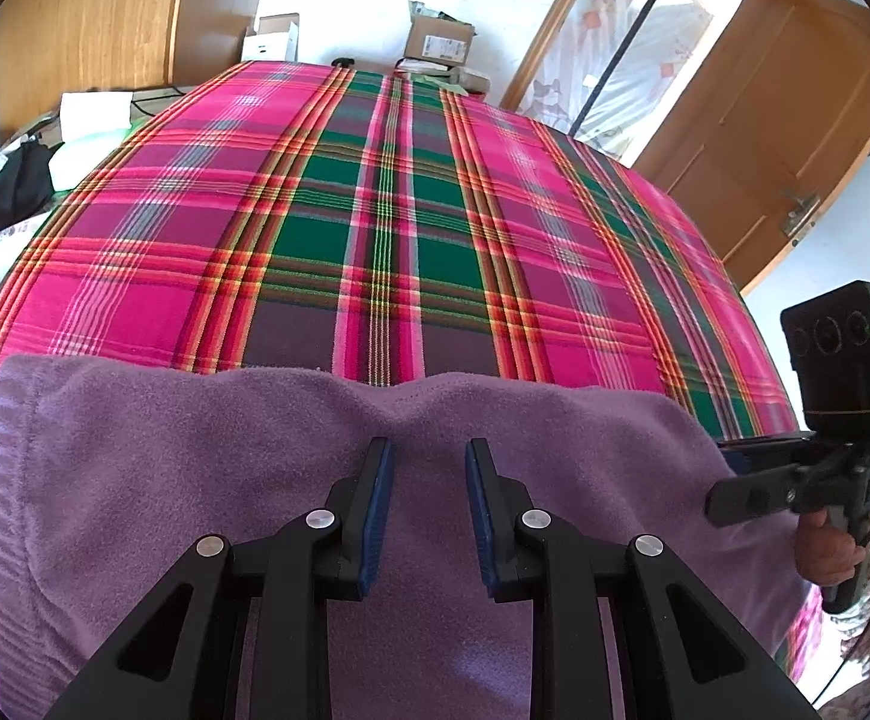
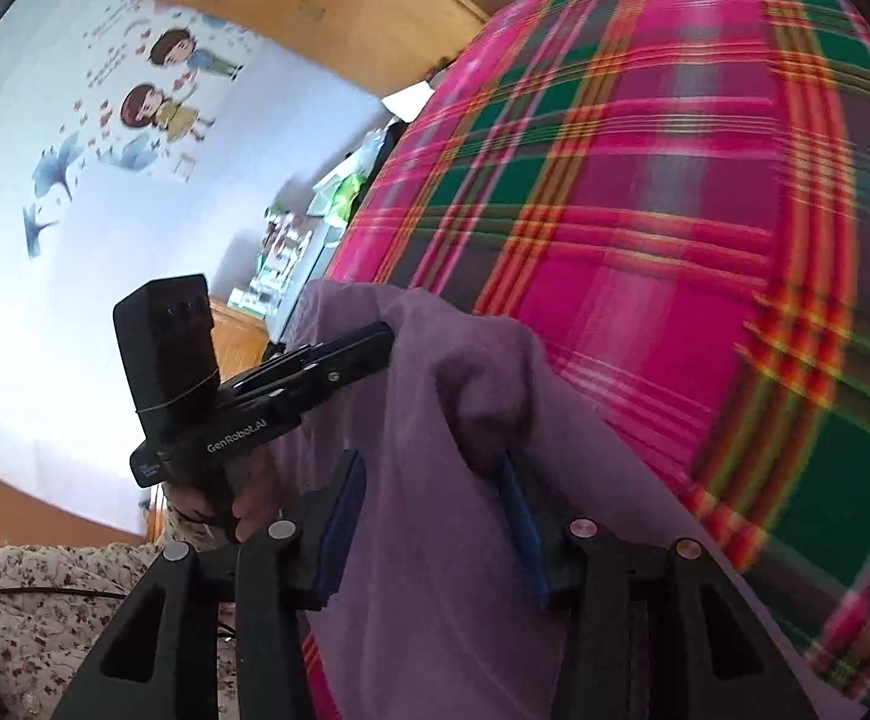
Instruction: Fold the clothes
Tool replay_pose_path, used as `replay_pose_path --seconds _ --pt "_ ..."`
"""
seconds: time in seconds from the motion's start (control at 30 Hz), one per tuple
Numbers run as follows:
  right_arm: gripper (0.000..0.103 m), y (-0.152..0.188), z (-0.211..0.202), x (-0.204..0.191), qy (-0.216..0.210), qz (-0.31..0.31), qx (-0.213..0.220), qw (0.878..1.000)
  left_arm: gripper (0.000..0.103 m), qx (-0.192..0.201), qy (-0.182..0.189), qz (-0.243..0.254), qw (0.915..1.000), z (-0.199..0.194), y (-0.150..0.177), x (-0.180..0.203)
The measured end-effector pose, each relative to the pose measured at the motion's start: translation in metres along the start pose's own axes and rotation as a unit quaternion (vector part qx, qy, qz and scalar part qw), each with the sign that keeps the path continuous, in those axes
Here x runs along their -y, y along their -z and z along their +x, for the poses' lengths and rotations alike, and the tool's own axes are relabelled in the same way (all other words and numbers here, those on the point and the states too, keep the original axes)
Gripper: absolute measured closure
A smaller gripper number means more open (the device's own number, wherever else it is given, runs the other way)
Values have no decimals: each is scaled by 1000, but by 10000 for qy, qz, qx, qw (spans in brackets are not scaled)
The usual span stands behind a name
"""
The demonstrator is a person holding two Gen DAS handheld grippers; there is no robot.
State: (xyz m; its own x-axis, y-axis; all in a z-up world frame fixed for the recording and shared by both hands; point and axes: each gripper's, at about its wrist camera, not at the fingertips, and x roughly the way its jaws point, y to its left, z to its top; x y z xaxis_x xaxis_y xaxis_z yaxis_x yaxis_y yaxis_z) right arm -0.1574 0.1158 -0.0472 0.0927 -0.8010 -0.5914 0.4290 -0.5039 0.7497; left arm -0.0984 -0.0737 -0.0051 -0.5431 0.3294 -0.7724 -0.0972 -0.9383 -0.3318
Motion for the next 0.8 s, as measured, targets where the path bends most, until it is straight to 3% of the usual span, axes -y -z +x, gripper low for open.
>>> replay_pose_path --seconds 0.23,0.33,0.53,0.8 --pt "55 -5 16 -3 23 -85 -28 10000 77 15 3 -11 10000 0 0 1" --pt "55 -2 2 1 44 -22 254 9997 77 27 32 -38 10000 1 -1 0" --pt "55 -6 -21 -9 508 -189 1435 9882 77 68 81 -65 9999 -1 1 -3" --pt "55 -4 -41 -7 855 -260 1611 9829 77 88 82 -75 9999 -1 1 -3"
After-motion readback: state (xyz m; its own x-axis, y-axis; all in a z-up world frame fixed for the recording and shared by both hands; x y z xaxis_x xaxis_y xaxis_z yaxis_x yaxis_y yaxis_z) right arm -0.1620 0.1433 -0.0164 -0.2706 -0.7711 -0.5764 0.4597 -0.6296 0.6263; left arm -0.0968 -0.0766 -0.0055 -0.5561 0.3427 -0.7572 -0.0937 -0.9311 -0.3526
